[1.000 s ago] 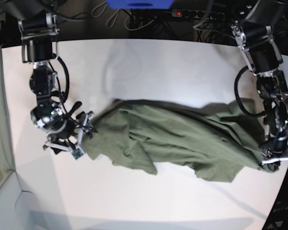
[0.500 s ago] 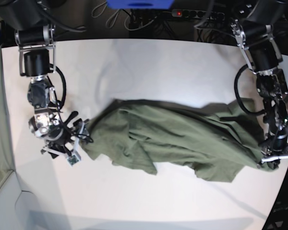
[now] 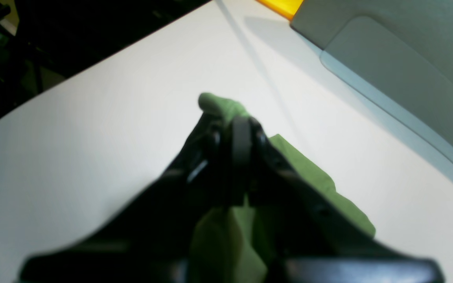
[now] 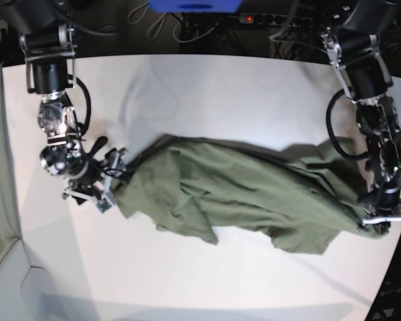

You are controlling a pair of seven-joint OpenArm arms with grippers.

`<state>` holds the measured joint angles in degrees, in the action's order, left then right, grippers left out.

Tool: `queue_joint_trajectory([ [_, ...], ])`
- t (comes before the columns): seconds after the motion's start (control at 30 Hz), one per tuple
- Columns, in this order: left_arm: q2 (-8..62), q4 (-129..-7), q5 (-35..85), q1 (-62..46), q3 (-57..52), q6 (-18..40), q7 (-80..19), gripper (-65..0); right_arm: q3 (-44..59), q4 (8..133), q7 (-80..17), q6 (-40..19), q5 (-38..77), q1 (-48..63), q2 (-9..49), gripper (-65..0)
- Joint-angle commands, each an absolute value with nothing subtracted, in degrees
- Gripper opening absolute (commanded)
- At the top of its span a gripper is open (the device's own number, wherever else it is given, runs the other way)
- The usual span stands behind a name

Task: Layout the t-shirt on the table in an organized manner, then fold the t-shirt properly
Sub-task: 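Grasp the shirt edge with the right gripper, holding the left grip, then lift the shirt with both grippers and stretch it between them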

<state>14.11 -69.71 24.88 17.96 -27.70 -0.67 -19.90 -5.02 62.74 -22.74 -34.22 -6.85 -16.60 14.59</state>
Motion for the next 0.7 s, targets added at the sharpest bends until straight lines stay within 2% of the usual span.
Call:
queue_joint_trajectory([
  [0.0,14.81,-70.73,25.01,19.47,-27.91,-0.13,-18.42,-65.0,-5.14,62.90,-25.19,-35.38,-8.04,-16.04,14.90,-20.8],
  [0.07,14.81,-70.73,25.10,19.47,-27.91,-0.13,-18.42,-65.0,-5.14,62.90,-25.36,-35.38,-8.04,-15.16,14.90,-22.6],
  [0.13,14.81,-70.73,25.19,19.47,-27.91,-0.13,-18.42,-65.0,-5.14,62.90,-25.36,-35.47,-8.04,-14.29,14.90,-28.2],
  [0.4,14.81,-73.71,25.27,19.21,-28.00,-0.13,-18.42,-65.0,-4.79,63.25,-25.45,-35.47,-8.04,-10.77,14.90,-64.3],
  [0.5,14.81,-77.14,25.27,19.21,-28.00,-0.13,-18.42,-65.0,-3.74,68.44,-27.03,-35.47,-8.04,-8.75,15.25,-65.0],
  [0.67,14.73,-81.19,25.36,19.03,-28.00,-0.13,-18.51,-65.0,3.21,84.70,-29.49,-35.47,-8.04,-3.47,14.90,-65.0],
])
